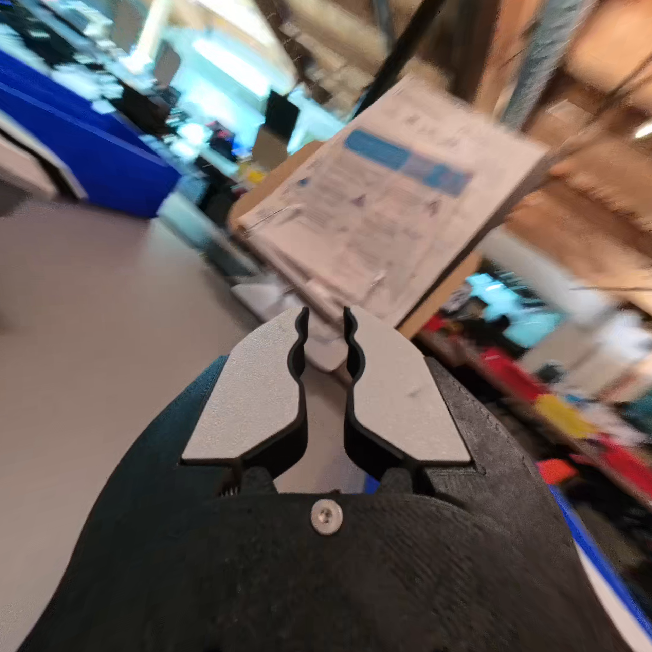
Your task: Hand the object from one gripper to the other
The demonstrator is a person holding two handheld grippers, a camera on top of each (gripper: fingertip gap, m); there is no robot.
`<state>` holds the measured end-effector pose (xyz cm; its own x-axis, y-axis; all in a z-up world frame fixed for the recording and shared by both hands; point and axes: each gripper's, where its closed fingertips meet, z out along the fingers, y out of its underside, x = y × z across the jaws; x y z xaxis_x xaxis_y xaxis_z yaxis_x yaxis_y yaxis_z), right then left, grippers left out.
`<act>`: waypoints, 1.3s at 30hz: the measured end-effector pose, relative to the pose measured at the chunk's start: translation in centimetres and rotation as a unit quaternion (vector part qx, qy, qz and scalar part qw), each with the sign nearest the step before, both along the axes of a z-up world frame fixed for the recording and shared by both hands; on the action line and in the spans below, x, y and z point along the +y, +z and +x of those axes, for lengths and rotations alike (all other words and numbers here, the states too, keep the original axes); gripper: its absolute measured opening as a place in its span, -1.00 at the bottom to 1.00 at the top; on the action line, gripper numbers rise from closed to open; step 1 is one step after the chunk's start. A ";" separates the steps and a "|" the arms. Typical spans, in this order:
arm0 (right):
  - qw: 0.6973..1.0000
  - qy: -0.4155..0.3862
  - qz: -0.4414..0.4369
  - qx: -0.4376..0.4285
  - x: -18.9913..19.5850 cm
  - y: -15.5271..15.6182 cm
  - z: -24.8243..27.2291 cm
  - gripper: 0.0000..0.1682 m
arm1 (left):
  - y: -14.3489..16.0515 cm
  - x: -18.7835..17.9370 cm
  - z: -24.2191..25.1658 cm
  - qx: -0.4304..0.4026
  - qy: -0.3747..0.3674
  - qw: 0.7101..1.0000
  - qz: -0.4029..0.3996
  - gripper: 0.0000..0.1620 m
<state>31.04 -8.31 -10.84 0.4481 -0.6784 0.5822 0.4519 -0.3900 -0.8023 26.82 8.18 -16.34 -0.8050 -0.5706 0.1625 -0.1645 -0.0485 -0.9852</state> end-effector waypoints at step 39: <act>0.930 0.345 -0.026 0.125 9.0 -3.7 -8.9 -0.41 | 2.7 -5.8 -6.5 0.150 -0.304 0.926 -0.165 -0.71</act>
